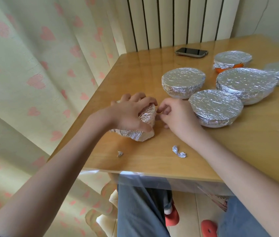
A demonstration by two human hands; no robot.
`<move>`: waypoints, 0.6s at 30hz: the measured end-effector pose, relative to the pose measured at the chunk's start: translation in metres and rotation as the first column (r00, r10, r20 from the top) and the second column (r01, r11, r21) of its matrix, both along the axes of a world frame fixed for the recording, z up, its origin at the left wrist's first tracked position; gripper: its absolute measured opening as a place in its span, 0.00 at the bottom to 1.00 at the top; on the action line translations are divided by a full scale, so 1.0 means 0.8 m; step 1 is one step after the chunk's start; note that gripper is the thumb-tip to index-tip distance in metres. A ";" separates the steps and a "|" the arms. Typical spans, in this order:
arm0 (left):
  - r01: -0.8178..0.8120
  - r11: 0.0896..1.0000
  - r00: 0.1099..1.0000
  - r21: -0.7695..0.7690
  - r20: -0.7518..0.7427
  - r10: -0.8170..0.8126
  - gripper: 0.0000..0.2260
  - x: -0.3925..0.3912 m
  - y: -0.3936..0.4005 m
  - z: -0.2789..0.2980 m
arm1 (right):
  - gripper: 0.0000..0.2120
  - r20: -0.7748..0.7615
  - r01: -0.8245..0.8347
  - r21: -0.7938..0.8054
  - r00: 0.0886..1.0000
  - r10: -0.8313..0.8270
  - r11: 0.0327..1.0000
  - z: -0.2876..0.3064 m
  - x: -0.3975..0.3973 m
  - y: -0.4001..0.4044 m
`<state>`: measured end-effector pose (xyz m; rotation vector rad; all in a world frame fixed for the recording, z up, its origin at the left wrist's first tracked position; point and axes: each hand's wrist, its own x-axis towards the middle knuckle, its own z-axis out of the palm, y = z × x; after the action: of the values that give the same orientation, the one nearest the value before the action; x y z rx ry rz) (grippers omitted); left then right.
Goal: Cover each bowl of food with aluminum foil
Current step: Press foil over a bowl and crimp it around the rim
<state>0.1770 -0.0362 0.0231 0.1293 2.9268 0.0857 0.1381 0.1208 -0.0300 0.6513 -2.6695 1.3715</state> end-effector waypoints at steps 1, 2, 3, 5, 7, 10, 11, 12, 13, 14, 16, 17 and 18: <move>-0.004 1.000 1.000 0.001 0.001 0.004 0.36 0.000 0.001 0.000 | 0.06 0.052 0.023 -0.058 0.998 -0.020 0.998 -0.004 0.003 -0.001; -0.008 1.000 1.000 0.004 0.004 0.008 0.36 0.000 0.002 0.001 | 0.06 0.097 0.047 -0.117 0.995 -0.036 0.992 -0.008 0.005 -0.001; -0.013 1.000 1.000 0.009 0.009 0.013 0.35 0.001 0.003 0.001 | 0.08 0.151 0.065 -0.175 0.988 -0.038 0.982 -0.011 0.007 -0.001; -0.040 0.999 0.999 0.016 0.014 0.040 0.35 0.002 0.005 0.002 | 0.12 0.339 0.090 -0.340 0.940 0.033 0.936 -0.012 0.012 -0.001; -0.087 0.996 0.996 0.020 0.010 0.087 0.35 0.001 0.006 0.001 | 0.17 0.499 0.087 -0.476 0.846 0.187 0.875 -0.009 0.018 -0.005; -0.154 0.988 0.988 0.017 0.014 0.154 0.34 0.000 0.007 -0.001 | 0.22 0.536 0.025 -0.523 0.786 0.306 0.852 -0.003 0.021 -0.008; -0.171 0.985 0.985 0.023 0.014 0.171 0.33 0.000 0.007 -0.001 | 0.22 0.541 0.014 -0.518 0.780 0.315 0.856 -0.002 0.022 -0.007; -0.186 0.982 0.983 0.033 0.018 0.185 0.33 0.000 0.008 -0.001 | 0.21 0.542 0.002 -0.494 0.782 0.306 0.870 -0.003 0.023 -0.005; -0.193 0.980 0.981 0.038 0.027 0.192 0.34 0.000 0.008 -0.001 | 0.21 0.541 0.000 -0.453 0.795 0.274 0.892 -0.005 0.023 -0.003; -0.193 0.981 0.981 0.035 0.042 0.192 0.36 -0.001 0.008 0.000 | 0.22 0.543 0.028 -0.424 0.808 0.229 0.905 -0.005 0.024 -0.004; -0.189 0.981 0.978 0.036 0.095 0.185 0.42 -0.003 0.004 0.004 | 0.23 0.527 0.115 -0.448 0.835 0.158 0.887 -0.002 0.033 -0.008; -0.192 0.980 0.977 0.055 0.109 0.186 0.46 -0.004 0.001 0.007 | 0.21 0.504 0.157 -0.484 0.854 0.127 0.861 0.001 0.038 -0.012; -0.202 0.974 0.977 0.099 0.093 0.193 0.47 -0.004 -0.007 0.010 | 0.19 0.480 0.188 -0.519 0.872 0.102 0.834 0.008 0.043 -0.016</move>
<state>0.1741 -0.0416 0.0311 -0.1462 2.8430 0.2738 0.1727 0.1077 -0.0237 0.1793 -2.3359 2.4262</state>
